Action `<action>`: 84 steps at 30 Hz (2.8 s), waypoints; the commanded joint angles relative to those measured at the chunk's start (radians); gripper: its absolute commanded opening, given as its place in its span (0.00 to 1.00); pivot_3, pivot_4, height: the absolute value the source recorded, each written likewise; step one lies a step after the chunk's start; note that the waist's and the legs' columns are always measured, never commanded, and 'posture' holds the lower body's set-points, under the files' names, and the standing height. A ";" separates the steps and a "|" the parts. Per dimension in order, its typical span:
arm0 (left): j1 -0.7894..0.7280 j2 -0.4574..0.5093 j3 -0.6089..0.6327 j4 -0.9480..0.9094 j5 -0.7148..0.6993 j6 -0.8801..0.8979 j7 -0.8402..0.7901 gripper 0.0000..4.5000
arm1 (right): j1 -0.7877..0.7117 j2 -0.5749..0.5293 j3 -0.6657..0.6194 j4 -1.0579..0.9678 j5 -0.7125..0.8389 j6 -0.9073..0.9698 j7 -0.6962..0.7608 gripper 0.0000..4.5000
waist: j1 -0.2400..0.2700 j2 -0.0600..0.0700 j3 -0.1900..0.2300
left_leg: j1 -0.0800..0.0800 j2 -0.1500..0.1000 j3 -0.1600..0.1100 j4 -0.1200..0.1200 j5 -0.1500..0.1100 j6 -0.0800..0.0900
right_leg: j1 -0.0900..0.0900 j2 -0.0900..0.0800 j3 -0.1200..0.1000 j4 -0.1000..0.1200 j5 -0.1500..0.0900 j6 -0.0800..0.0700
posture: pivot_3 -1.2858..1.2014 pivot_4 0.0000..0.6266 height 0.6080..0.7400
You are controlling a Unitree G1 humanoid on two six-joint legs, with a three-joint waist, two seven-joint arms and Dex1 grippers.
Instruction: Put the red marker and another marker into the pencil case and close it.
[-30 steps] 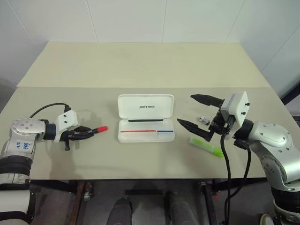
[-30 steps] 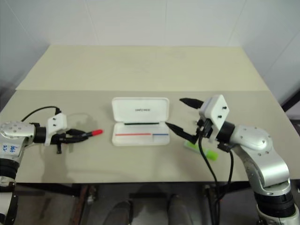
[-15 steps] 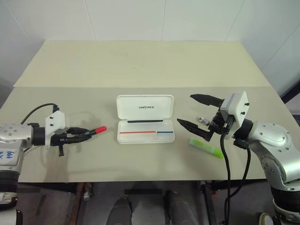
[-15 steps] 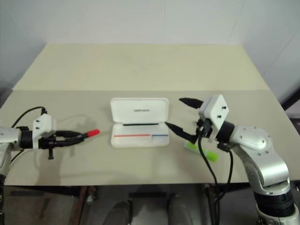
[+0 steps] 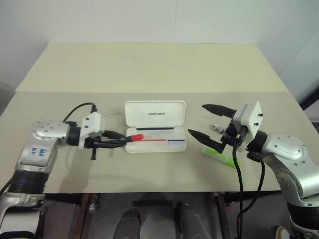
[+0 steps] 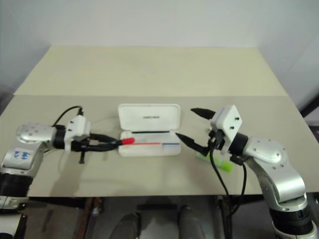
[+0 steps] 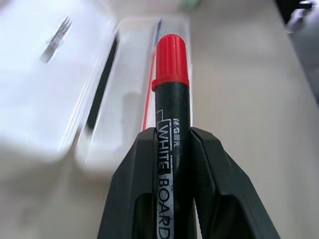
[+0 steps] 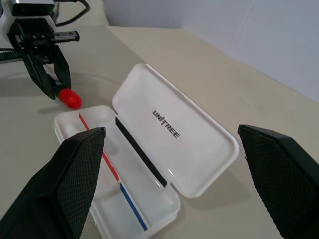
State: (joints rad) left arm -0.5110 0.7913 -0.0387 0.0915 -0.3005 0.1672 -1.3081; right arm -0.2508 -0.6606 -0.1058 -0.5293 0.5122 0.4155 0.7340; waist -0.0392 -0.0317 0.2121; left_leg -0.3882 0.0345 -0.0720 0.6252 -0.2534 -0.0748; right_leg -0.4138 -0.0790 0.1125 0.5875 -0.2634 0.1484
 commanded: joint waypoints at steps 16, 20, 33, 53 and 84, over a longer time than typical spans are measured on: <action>-0.198 -0.179 -0.142 0.150 0.173 -0.084 0.140 0.11 | 0.076 0.000 -0.069 -0.151 0.014 0.025 -0.113 1.00 | 0.007 0.000 0.000 | 0.000 0.000 0.000 0.002 0.000 0.000 | 0.001 0.000 0.000 0.000 0.000 0.000 | 0.52 0.24 1.00; -0.228 -0.209 -0.153 0.207 0.196 -0.130 0.144 0.11 | 0.085 -0.004 -0.081 -0.163 0.018 0.030 -0.123 1.00 | 0.011 0.000 0.000 | 0.000 0.000 0.000 0.002 0.000 0.000 | 0.001 0.000 0.000 0.000 0.000 0.000 | 0.52 0.24 1.00; -0.257 -0.287 -0.186 0.255 0.244 -0.136 0.174 0.33 | 0.087 -0.001 -0.092 -0.184 0.021 0.049 -0.141 1.00 | 0.009 0.000 0.000 | 0.000 -0.001 0.000 0.002 0.000 0.000 | 0.001 0.000 0.000 -0.001 0.001 0.003 | 0.52 0.24 1.00; -0.174 -0.217 -0.088 -0.117 0.020 0.133 0.088 1.00 | 0.124 -0.044 -0.124 -0.159 0.055 0.064 -0.087 1.00 | 0.009 0.000 0.000 | -0.001 0.000 0.000 0.002 0.000 0.000 | 0.001 0.000 0.000 -0.001 0.000 0.002 | 0.52 0.24 1.00; -0.011 0.054 0.180 -0.229 -0.239 0.208 0.005 1.00 | 0.301 -0.137 -0.133 0.534 -0.140 -0.248 0.328 1.00 | -0.001 0.000 0.000 | 0.001 0.000 0.000 0.004 0.000 0.000 | 0.004 0.000 0.001 -0.003 -0.001 0.001 | 0.52 0.24 1.00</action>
State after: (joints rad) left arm -0.5046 0.8299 0.1178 -0.1099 -0.5149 0.3777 -1.3042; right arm 0.0541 -0.8037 -0.2392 -0.0045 0.3764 0.1923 1.0540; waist -0.0406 -0.0320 0.2123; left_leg -0.3872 0.0341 -0.0719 0.6291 -0.2536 -0.0745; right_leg -0.4099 -0.0791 0.1132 0.5842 -0.2640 0.1493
